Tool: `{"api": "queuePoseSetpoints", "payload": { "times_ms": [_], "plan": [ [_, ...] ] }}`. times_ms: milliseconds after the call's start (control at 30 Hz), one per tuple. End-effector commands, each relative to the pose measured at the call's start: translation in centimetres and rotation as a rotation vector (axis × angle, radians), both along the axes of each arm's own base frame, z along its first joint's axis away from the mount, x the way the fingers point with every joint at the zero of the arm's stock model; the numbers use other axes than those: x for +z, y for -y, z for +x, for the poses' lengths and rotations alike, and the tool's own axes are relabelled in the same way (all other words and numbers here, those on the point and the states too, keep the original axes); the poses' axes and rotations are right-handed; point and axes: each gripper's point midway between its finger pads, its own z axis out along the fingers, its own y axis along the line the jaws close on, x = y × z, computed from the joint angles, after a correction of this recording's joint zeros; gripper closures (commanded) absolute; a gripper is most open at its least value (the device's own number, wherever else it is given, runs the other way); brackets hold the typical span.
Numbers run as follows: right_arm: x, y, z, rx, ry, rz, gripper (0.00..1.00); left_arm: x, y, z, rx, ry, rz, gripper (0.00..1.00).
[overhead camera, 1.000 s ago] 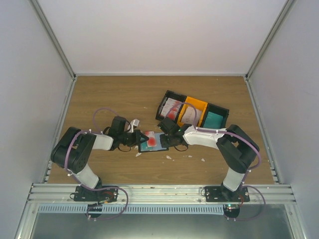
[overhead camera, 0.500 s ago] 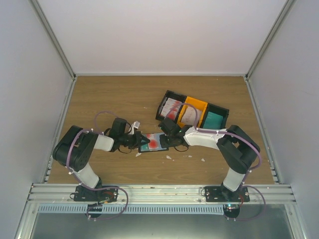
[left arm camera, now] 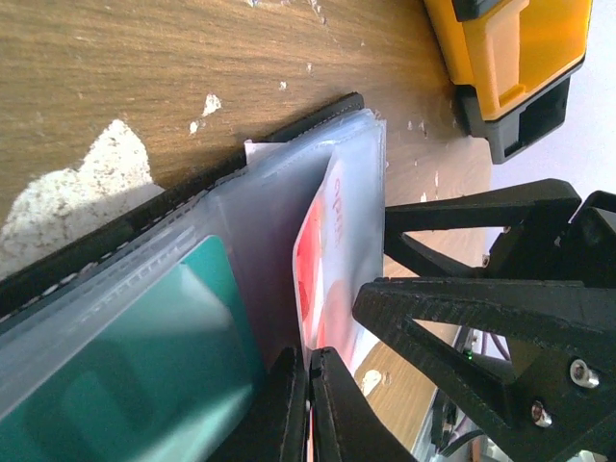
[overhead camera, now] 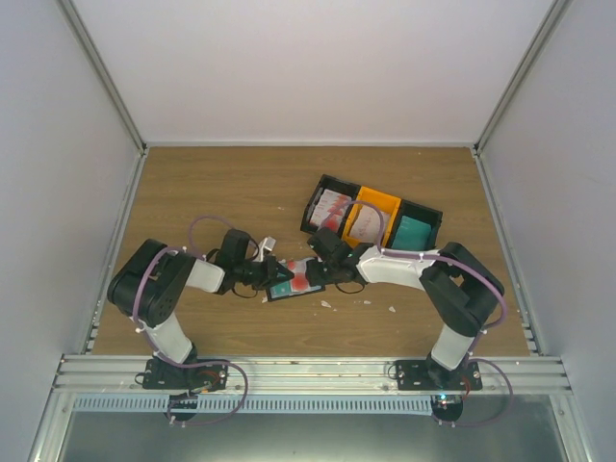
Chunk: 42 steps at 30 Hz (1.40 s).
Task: Put the credit cards into the card holder
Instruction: Insert the credit card into the card holder.
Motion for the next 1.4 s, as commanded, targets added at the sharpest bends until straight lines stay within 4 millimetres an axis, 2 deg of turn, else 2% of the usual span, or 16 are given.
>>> {"api": "queuePoseSetpoints", "payload": {
  "times_ms": [0, 200, 400, 533, 667, 800, 1000, 1133, 1367],
  "plan": [
    [-0.6, -1.0, -1.7, 0.029, -0.061, 0.052, 0.53, -0.3, 0.8, -0.2, -0.025, 0.000, -0.002, 0.96],
    [-0.1, -0.7, -1.4, 0.008, -0.040, 0.047, 0.52, -0.3, 1.1, -0.8, -0.037, 0.002, 0.005, 0.89],
    [0.2, -0.3, -1.3, -0.001, -0.028, 0.039, 0.51, -0.1, 1.7, -1.8, -0.098, 0.060, 0.098, 0.73],
    [0.1, -0.1, -1.2, -0.005, -0.023, 0.026, 0.52, -0.4, 1.3, -2.4, -0.102, 0.082, 0.192, 0.62],
    [0.2, 0.1, -1.3, -0.007, -0.021, 0.018, 0.52, -0.4, 1.0, -2.9, -0.106, 0.086, 0.245, 0.56],
    [0.5, 0.2, -1.2, -0.008, -0.011, 0.019, 0.52, 0.3, 1.1, -3.4, -0.116, 0.099, 0.259, 0.51],
    [0.7, 0.2, -1.2, -0.008, -0.008, 0.027, 0.52, 2.5, 1.6, -4.6, -0.146, 0.121, 0.228, 0.42],
    [0.7, 0.3, -1.2, -0.011, -0.005, 0.029, 0.52, 2.9, 0.9, -4.6, -0.112, 0.128, 0.256, 0.40],
    [1.5, 0.1, -1.0, -0.012, 0.015, 0.052, 0.47, 1.9, -0.1, -3.1, -0.045, 0.142, 0.350, 0.43]
  ]
}}
